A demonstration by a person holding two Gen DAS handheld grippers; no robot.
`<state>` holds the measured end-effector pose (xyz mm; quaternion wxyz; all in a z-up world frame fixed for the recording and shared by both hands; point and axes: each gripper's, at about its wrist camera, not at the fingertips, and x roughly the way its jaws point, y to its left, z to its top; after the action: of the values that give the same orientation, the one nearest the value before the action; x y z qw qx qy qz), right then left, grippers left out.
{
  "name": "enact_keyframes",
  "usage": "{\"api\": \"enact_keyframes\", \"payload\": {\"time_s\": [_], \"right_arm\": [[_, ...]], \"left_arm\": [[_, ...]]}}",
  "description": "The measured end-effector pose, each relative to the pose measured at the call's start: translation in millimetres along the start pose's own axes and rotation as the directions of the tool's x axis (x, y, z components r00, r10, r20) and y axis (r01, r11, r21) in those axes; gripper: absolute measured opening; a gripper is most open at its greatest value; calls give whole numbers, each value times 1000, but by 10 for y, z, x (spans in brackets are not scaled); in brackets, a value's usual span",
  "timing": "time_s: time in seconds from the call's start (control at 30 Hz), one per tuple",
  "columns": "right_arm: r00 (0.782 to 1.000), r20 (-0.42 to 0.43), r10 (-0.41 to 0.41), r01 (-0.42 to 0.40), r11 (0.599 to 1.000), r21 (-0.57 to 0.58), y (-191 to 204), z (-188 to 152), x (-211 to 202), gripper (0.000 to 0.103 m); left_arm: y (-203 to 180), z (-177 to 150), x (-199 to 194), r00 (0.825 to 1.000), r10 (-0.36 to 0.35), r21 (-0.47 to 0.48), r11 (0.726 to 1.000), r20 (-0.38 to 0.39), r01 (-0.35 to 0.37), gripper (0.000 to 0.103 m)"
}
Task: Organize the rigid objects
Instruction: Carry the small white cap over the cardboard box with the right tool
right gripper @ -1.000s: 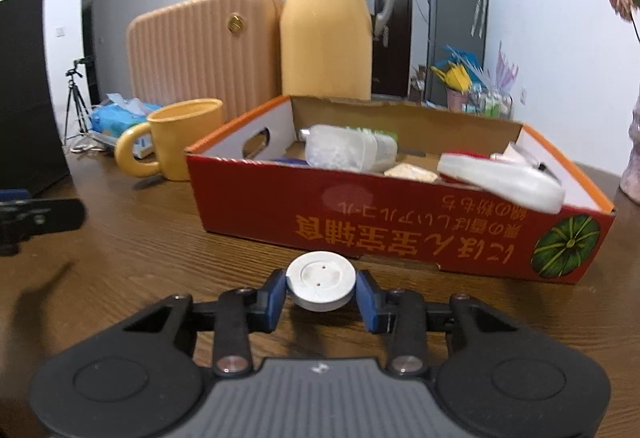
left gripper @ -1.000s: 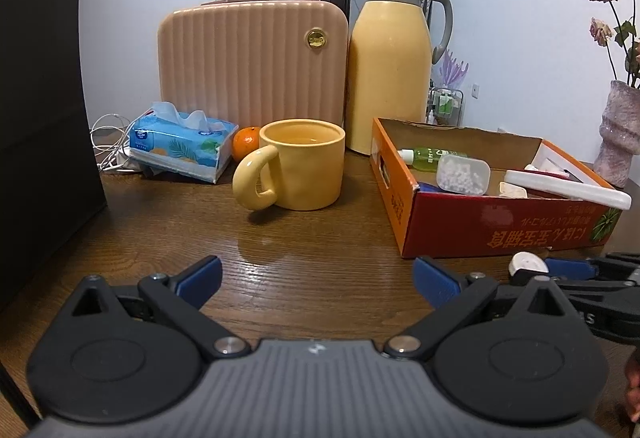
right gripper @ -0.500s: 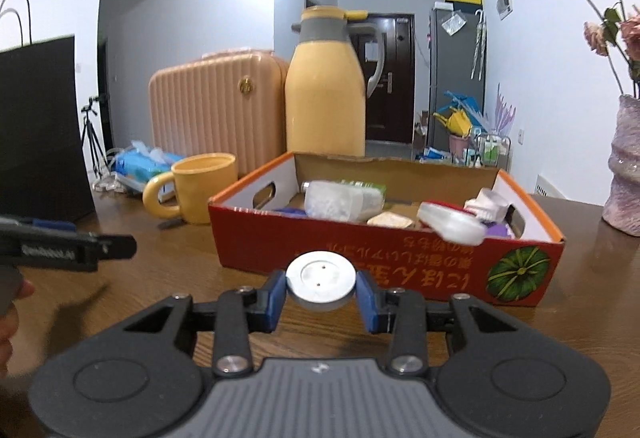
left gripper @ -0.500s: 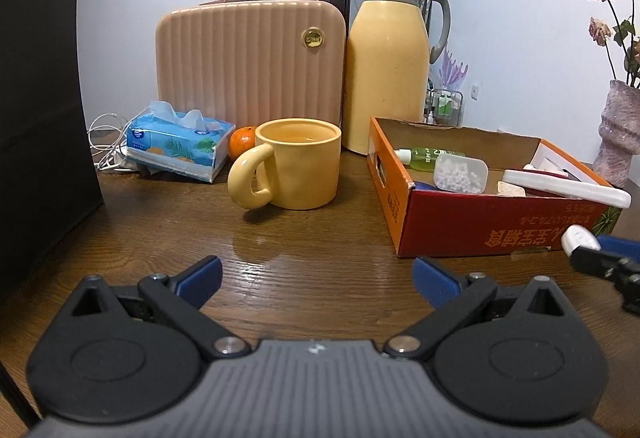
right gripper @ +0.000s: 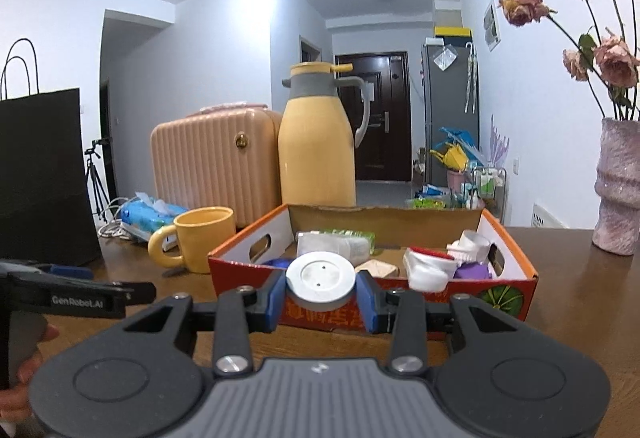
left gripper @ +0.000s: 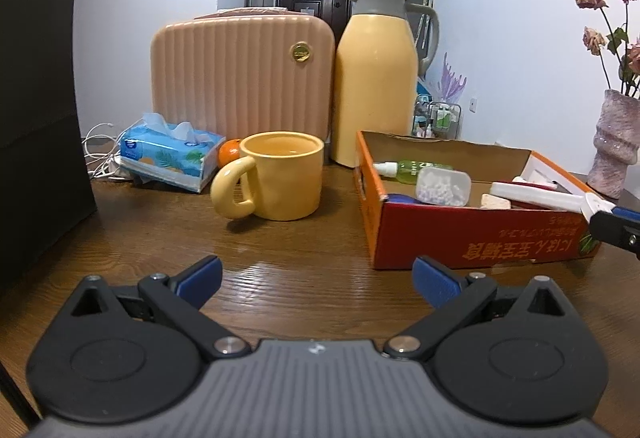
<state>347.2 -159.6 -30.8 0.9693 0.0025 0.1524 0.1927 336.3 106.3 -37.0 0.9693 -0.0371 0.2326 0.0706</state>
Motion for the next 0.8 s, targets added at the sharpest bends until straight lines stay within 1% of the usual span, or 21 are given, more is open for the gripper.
{"api": "enact_keyframes", "payload": {"time_s": [0.2,0.37,0.63,0.8], "right_arm": [[999,51,-12,11,1000,10,-102,72,-41,37],[997,76,-31,29,999,26,-235,111,-20,37],[993,101,-58,54,998,33,-452,156,99,37],[992,102,-77,70,995,69,-659,203,235,37]], "left_arm": [[-151,9,-11,1000,-16,-13,1000,4,16,103],[-284,34,17,1000,-18,-24,1000,6,18,103],[-556,104,100,999,-26,-33,999,21,26,103],[-735,197,199,999,-30,-39,999,40,31,103]]}}
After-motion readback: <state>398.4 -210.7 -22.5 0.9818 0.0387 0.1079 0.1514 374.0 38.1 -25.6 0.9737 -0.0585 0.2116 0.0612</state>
